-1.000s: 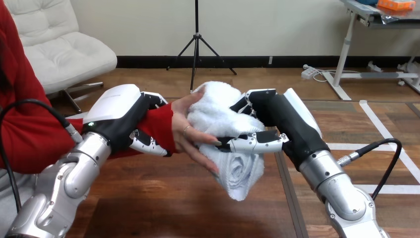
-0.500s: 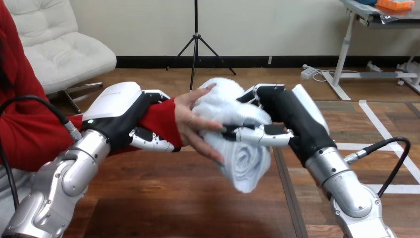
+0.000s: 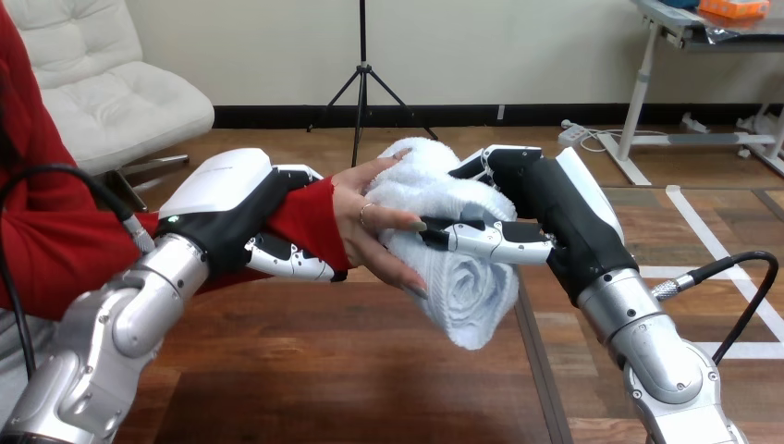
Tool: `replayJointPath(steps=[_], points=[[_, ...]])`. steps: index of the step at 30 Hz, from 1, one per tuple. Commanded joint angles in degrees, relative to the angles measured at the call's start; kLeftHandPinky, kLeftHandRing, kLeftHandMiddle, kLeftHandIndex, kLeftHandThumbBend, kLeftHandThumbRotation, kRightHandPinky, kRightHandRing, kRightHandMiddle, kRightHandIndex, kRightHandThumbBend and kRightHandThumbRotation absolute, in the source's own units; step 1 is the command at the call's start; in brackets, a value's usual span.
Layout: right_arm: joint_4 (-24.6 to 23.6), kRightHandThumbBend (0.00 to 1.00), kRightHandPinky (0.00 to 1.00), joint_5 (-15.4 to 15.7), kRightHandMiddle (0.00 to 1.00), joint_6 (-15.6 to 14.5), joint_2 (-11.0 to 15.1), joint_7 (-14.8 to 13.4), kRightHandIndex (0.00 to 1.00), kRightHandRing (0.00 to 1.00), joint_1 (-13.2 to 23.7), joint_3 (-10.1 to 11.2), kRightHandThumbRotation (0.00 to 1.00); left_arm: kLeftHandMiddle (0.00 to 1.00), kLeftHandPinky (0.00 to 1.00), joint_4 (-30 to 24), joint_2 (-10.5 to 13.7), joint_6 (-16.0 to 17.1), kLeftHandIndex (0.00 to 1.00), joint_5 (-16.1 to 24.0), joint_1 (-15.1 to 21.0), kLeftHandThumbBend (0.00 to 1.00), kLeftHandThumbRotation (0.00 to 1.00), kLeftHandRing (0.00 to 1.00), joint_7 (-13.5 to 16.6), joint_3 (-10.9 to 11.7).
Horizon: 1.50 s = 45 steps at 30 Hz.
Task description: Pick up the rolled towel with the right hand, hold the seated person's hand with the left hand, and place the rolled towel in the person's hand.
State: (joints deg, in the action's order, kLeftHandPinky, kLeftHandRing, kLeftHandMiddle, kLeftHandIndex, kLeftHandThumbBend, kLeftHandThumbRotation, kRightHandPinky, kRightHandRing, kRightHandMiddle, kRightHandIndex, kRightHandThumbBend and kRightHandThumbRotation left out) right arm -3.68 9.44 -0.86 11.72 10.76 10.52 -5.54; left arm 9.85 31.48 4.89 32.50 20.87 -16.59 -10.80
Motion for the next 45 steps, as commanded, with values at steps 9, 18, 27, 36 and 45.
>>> replayJointPath(steps=[9,18,27,36,45], points=[[-1.57,0.97,0.52,-2.18,0.69,2.47,-0.92,2.79,0.72,0.63,1.33,-2.44,0.96,0.87,0.88,-11.47,-1.23,-6.59,0.88,-6.26,1.73,0.99,0.65,0.87,-9.94,0.84],[-1.8,1.0,0.56,-3.23,0.75,2.35,-0.59,3.47,0.76,0.7,0.45,-2.07,0.99,0.9,0.97,-15.7,-0.67,-9.25,0.91,-8.05,-0.71,1.0,0.72,0.9,-12.2,1.7],[-0.75,1.0,0.65,-3.86,0.79,5.22,-0.12,3.48,0.79,0.77,-0.61,-1.62,1.0,0.89,0.9,-18.32,-1.17,-8.3,0.91,-9.93,-4.7,1.0,0.9,0.88,-9.85,3.3],[0.66,1.0,0.71,-4.14,0.82,8.41,0.01,3.32,0.81,0.8,-1.88,-0.89,1.0,0.87,0.75,-20.35,-2.19,-7.16,0.9,-11.91,-8.77,1.0,0.99,0.85,-6.78,4.87],[0.36,1.0,0.75,-4.69,0.84,8.63,0.3,3.78,0.83,0.83,-3.3,-0.51,1.0,0.85,0.66,-19.84,-3.24,-2.32,0.88,-13.9,-12.58,1.0,1.0,0.82,-2.9,6.21]])
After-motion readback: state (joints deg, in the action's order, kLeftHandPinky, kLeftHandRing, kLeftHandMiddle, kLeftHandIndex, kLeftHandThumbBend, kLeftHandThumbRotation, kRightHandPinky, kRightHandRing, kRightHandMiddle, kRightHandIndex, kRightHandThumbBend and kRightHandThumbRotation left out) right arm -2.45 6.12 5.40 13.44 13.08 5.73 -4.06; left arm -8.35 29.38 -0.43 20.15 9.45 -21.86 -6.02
